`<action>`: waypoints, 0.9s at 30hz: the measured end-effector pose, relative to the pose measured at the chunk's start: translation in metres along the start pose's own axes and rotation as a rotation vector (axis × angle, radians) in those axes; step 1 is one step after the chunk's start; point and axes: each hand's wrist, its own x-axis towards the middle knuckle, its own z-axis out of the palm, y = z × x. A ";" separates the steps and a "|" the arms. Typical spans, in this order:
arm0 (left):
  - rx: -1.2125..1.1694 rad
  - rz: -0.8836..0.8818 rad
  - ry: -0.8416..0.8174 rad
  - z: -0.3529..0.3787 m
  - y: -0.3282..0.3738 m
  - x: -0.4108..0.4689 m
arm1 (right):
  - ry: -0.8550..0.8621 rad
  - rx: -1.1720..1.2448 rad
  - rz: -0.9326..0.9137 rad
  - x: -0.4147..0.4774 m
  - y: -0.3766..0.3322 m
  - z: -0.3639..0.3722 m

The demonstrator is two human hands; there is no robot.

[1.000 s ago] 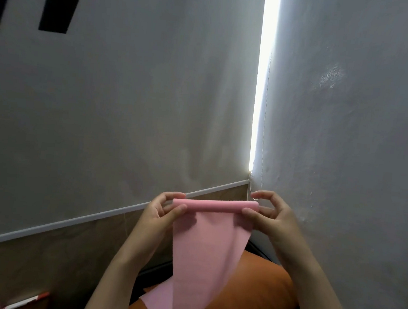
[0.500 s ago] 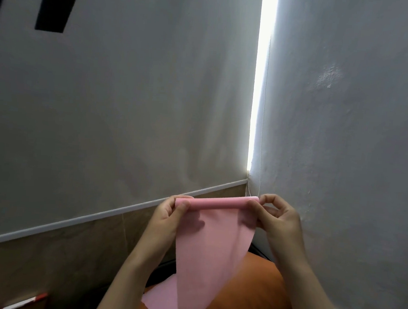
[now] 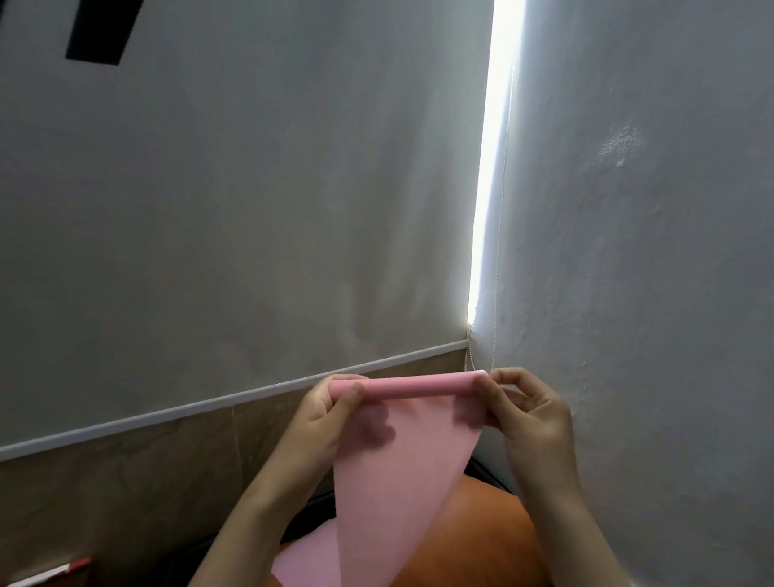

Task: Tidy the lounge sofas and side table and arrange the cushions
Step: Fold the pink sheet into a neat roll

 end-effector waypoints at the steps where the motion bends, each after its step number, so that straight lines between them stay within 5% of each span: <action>1: -0.009 -0.001 0.003 0.000 0.001 -0.001 | 0.013 0.005 -0.008 0.000 0.000 -0.001; 27: -0.032 -0.064 0.077 0.004 0.001 -0.002 | -0.155 -0.037 -0.013 -0.004 -0.004 -0.009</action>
